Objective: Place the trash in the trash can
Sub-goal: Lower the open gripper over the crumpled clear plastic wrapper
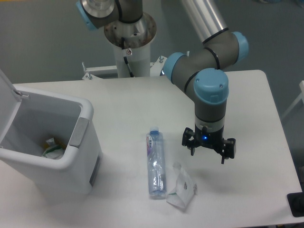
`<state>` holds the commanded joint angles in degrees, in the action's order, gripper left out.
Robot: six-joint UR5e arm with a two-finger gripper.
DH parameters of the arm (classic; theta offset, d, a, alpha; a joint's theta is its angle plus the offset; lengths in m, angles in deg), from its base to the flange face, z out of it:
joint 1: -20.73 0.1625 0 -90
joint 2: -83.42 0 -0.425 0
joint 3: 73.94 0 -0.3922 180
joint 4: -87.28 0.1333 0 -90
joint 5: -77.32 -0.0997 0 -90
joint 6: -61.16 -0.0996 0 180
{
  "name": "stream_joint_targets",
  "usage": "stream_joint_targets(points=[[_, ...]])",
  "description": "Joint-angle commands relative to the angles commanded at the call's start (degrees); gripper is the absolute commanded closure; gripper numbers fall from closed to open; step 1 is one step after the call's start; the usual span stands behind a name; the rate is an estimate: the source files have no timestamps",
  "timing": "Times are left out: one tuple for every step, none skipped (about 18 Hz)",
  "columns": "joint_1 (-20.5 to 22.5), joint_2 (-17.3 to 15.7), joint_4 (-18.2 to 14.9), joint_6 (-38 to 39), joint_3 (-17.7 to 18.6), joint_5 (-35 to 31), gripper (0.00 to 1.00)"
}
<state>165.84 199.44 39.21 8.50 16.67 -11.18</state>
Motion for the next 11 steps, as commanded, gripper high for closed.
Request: stream_joint_targets(points=[[-0.7, 0.3, 0.0, 1.0, 0.0, 0.0, 0.0], [-1.7, 1.0, 0.1, 2.3, -0.2, -0.1, 0.0], [-2.3, 1.6, 0.1, 3.6, -0.4, -0.2, 0.0], [-2.9, 2.2, 0.1, 4.8, -0.7, -0.3, 0.0], [-3.4, 2.7, 0.4, 5.2, -0.4, -0.4, 0.0], [-3.9, 3.0, 0.5, 4.9, 0.0, -0.4, 0.0], [-4.2, 3.3, 0.4, 4.8, 0.1, -0.4, 0.0], [-4.6, 3.4, 0.4, 4.7, 0.3, -0.4, 0.0], [-5.4, 4.0, 0.6, 4.7, 0.3, -0.4, 0.0], [-5.7, 4.7, 0.6, 4.8, 0.0, -0.5, 0.0], [-5.7, 5.5, 0.7, 4.7, -0.5, -0.5, 0.0]])
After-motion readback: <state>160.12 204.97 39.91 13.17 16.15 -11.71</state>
